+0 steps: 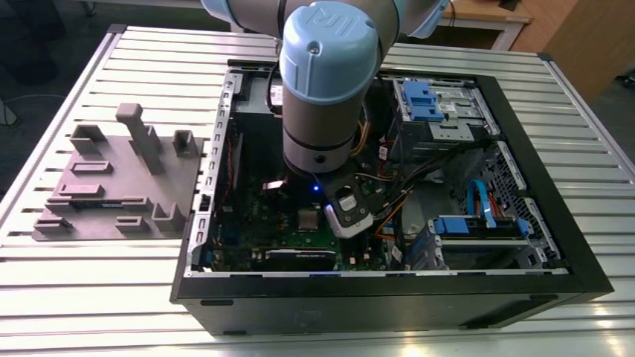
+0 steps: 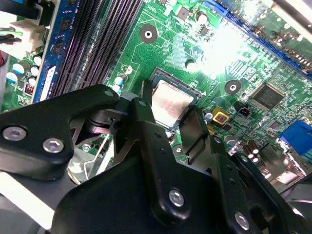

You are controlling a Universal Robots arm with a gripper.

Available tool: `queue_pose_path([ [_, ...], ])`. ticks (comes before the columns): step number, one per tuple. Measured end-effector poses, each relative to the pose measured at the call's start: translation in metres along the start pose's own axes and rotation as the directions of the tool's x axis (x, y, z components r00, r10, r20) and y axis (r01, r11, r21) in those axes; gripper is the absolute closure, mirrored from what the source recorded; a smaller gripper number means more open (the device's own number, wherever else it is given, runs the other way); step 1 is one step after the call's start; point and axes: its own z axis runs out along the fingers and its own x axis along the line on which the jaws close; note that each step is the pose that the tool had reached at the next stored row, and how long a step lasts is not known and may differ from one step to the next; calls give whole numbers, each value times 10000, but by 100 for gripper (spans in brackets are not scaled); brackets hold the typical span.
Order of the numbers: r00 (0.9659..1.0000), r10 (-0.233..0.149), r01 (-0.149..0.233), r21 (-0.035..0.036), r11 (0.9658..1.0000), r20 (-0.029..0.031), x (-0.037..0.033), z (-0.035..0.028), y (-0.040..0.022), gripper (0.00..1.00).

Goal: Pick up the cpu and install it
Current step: 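Place the cpu into insertion slot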

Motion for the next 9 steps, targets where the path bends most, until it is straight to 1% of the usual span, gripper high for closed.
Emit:
queue_pose_path([
  [2,10000,0,0,-1,10000,-1,0,0,0,52],
  [3,10000,0,0,-1,10000,-1,0,0,0,45],
  [9,10000,5,-5,-7,10000,-1,0,-8,1,45],
])
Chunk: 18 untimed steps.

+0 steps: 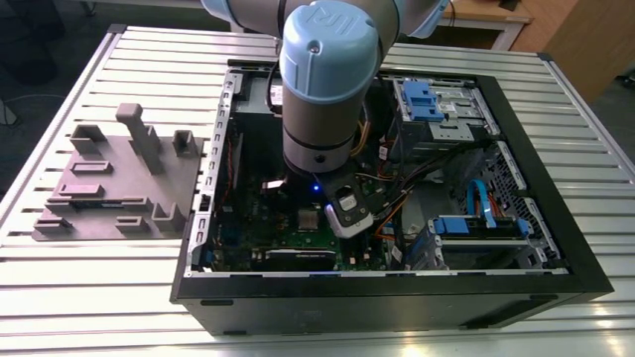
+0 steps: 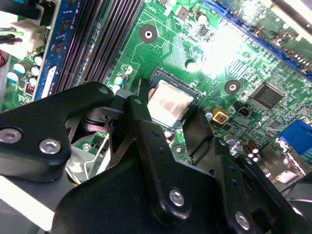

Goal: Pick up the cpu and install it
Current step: 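Place the cpu into insertion slot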

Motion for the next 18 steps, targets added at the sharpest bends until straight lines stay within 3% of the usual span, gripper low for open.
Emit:
queue_pose_path([
  [5,10000,7,-7,2,10000,-1,-2,-2,0,47],
  [8,10000,7,-7,5,10000,-4,-3,-3,-1,56],
  [18,9999,-105,105,2,9999,-7,-4,-2,-20,56],
])
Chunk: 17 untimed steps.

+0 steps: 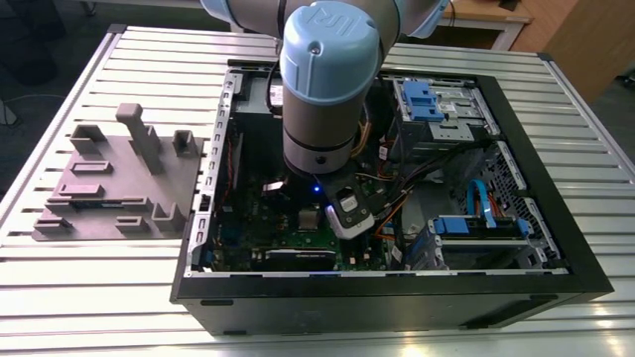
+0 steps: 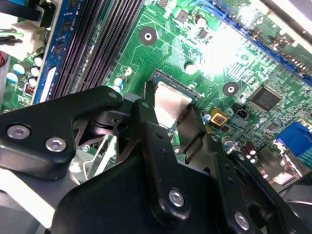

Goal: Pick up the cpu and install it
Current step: 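Place the cpu into insertion slot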

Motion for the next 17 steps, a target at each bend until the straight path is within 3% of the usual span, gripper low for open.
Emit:
queue_pose_path([
  [7,10000,-3,3,-1,10000,1,0,1,0,56],
  [8,10000,-3,3,-2,10000,1,0,1,0,49],
  [9,10000,-3,3,-3,10000,0,0,-1,0,49],
  [17,10000,0,0,-1,10000,-66,-1,-117,4,51],
])
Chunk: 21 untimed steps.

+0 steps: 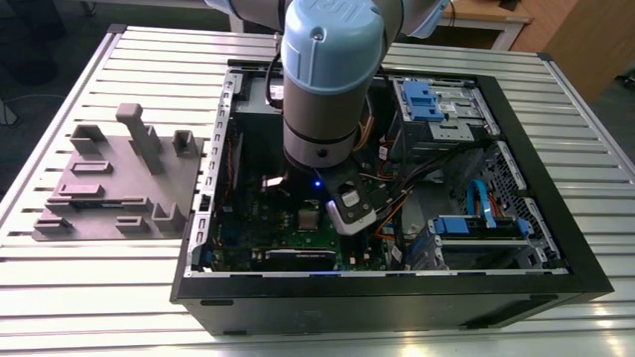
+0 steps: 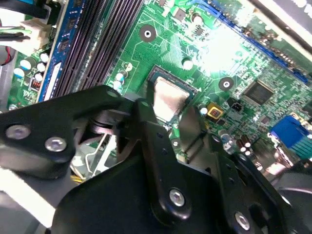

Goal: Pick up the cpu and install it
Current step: 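Place the cpu into insertion slot, then close the cpu cover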

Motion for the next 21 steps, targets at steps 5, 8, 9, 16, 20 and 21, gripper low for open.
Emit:
queue_pose_path([
  [5,10000,2,-2,-2,10000,-63,-1,-38,2,69],
  [8,10000,4,-4,-3,10000,-78,0,-40,1,81],
  [9,10000,4,-4,-2,10000,-79,-1,-41,1,87],
  [16,10000,3,-3,-1,10000,-90,-1,-41,2,90],
  [20,10000,4,-4,-1,10000,-91,-1,-41,2,90],
  [21,10000,4,-4,-1,10000,-91,-1,-41,2,90],
])
